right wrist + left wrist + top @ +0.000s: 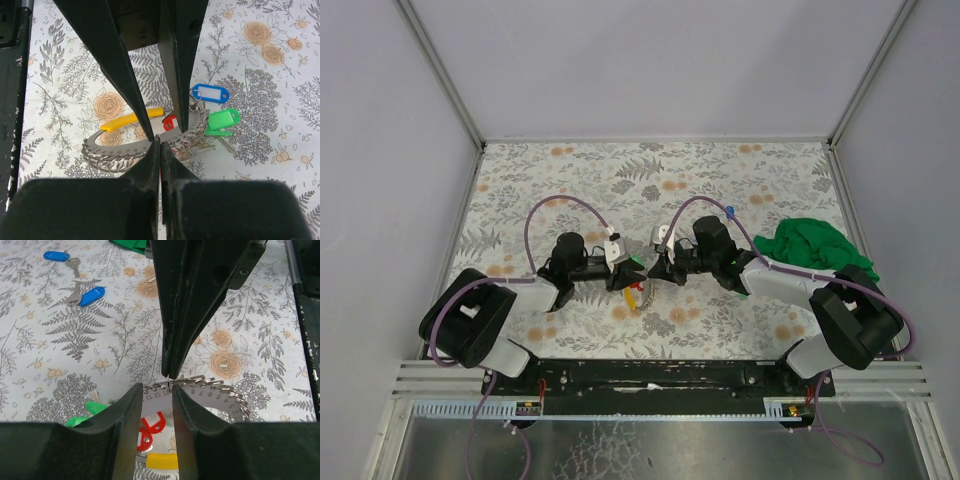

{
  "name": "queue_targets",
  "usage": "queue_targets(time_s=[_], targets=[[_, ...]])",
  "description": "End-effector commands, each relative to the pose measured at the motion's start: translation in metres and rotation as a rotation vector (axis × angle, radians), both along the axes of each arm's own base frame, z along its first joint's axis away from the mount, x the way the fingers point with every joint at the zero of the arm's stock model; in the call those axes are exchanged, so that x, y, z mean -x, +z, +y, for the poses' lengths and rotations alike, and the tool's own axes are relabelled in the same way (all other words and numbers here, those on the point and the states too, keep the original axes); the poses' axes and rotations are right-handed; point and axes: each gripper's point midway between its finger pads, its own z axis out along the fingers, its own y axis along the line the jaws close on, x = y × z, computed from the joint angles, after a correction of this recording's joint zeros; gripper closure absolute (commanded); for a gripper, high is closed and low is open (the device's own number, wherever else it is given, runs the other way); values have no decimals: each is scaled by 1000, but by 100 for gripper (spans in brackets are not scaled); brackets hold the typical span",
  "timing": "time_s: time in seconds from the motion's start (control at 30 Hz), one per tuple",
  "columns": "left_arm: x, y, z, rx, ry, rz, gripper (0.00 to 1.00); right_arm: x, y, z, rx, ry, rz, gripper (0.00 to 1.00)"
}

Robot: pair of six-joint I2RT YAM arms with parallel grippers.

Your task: Put the keys on the keyring

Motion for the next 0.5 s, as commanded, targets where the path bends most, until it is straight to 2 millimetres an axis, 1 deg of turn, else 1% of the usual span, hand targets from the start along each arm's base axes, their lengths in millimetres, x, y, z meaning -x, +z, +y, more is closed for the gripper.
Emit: queue_targets(time_s=[0.0,0.17,0.47], targets=[[-2,16,-8,43,-71,-74,73,-6,26,11,-61,35,-53,100],[0,10,-9,32,-90,-53,77,-6,26,11,-63,36,-51,99],[2,8,-12,31,-117,-41,88,-5,27,12,-68,47,-45,99]])
